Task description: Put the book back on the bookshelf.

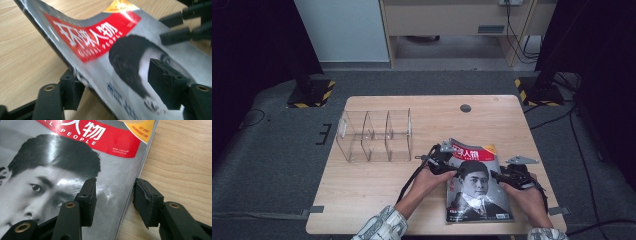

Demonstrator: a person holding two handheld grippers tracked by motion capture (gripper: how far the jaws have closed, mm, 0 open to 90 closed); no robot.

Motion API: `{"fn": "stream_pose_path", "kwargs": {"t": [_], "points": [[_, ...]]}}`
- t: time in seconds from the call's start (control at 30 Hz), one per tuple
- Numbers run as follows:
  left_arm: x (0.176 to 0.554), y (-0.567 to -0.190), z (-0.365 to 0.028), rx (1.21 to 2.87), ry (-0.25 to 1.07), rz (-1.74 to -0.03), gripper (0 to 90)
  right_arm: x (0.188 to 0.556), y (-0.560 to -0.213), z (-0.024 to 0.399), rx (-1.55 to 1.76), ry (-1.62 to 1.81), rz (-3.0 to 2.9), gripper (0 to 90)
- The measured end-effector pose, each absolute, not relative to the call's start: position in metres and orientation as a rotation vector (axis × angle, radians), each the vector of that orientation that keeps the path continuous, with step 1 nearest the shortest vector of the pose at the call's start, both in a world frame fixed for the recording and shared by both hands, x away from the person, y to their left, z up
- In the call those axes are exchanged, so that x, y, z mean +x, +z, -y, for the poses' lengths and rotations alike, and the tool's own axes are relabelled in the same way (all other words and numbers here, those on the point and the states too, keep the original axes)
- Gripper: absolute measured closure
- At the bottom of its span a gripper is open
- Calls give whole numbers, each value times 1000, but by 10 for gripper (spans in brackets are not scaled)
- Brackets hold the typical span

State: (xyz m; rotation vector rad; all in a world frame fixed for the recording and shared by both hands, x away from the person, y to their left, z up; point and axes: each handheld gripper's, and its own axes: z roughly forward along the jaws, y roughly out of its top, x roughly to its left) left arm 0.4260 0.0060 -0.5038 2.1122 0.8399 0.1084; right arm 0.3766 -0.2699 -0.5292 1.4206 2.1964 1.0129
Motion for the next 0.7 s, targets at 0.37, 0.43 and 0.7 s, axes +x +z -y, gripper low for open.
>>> {"fn": "stream_pose_path", "kwargs": {"t": [0.37,0.43,0.7], "points": [[447,-492,13,2120,107,-837,254,378,-531,269,1398,1037,-2197,540],[453,-491,16,2143,103,-839,263,378,-531,269,1399,1043,-2196,541],[463,-490,20,2149,108,-846,401,378,-532,268,1391,1052,-2192,543]]}}
